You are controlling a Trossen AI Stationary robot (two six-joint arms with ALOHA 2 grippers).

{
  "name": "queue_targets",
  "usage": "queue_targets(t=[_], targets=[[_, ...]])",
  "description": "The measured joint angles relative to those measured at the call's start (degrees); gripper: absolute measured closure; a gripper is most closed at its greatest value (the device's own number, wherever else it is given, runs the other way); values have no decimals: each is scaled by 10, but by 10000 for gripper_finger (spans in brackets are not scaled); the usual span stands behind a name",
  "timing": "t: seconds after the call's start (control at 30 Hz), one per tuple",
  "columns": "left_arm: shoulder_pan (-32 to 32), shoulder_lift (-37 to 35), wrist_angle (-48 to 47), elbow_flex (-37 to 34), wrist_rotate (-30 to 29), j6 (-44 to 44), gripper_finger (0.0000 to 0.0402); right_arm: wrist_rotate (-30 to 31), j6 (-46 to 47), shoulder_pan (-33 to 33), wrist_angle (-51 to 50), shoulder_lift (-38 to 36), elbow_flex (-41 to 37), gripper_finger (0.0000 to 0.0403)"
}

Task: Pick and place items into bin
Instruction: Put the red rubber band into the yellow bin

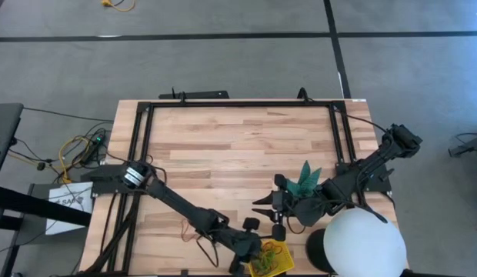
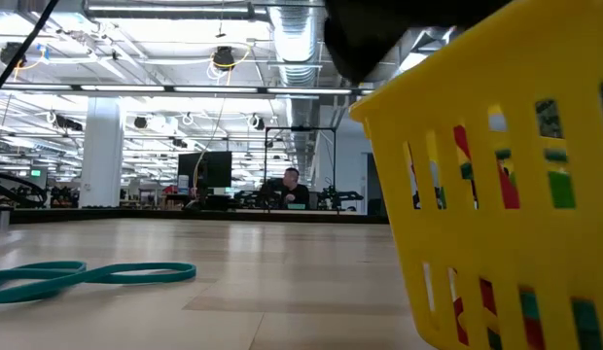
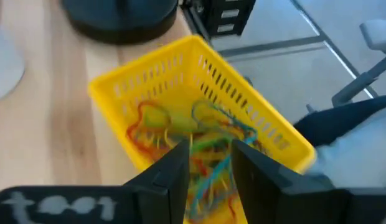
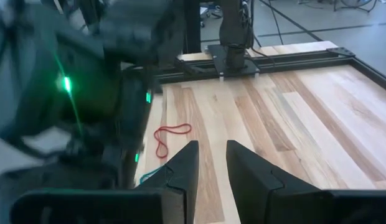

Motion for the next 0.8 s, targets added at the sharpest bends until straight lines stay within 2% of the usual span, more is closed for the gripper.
queue_targets(t=[0.17,0.27,0.37,0.47,0.57,0.63,0.67,0.73,0.8], targets=[[-11,-71,-162,0,-11,-40,293,0,5,0,0,0,0,326],[-26,-133,-291,0,-47,-56,293,0,14,0,-2,0,0,326],[-40,-204,-435,0,-85,-126,293,0,14,0,-5,0,0,326],[-63,-284,-553,0,-145,-213,293,0,14,0,-5,0,0,326],[-108,-346,-661,-7,-254,-300,293,0,14,0,-5,0,0,326],[-146,-371,-689,-41,-344,-375,293,0,14,-2,-5,0,0,326],[-163,-379,-686,-66,-361,-405,293,0,14,-4,-5,0,0,326],[-188,-382,-642,-127,-352,-436,293,0,14,-5,-5,0,0,326],[-208,-379,-541,-201,-326,-435,296,0,14,-7,-5,0,0,326]])
